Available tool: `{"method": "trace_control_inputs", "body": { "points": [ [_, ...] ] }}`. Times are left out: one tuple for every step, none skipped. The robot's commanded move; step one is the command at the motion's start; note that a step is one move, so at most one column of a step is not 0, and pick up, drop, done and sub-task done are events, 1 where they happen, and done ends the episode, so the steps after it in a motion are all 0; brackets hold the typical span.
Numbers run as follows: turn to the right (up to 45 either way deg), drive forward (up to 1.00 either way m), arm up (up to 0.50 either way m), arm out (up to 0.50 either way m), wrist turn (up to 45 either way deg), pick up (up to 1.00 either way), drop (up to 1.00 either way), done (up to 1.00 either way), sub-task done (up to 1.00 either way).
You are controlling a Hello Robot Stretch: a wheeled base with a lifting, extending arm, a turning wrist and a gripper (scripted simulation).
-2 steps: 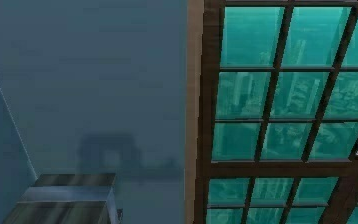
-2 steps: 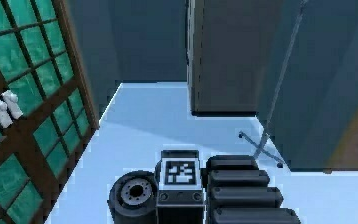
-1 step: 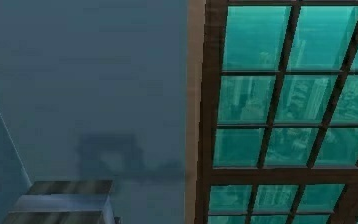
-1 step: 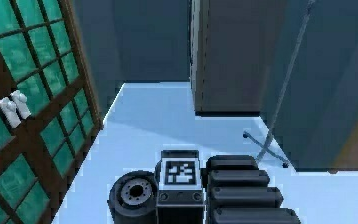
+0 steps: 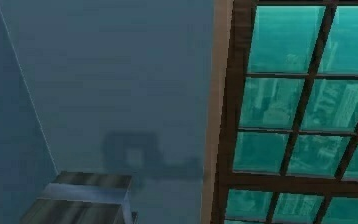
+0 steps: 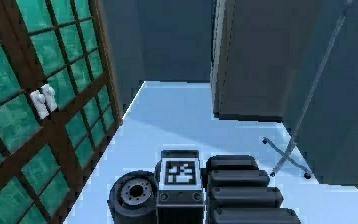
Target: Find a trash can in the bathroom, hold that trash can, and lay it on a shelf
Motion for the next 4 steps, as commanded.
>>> {"method": "trace_control_inputs", "body": {
  "points": [
    [6.0,0.00,0.00,0.00,0.0,0.00,0.00,0.00,0.00],
    [-3.0,0.00,0.00,0.00,0.0,0.00,0.00,0.00,0.00],
    [3.0,0.00,0.00,0.00,0.0,0.00,0.00,0.00,0.00],
    [9.0,0.00,0.00,0.00,0.0,0.00,0.00,0.00,0.00]
  ]
}}
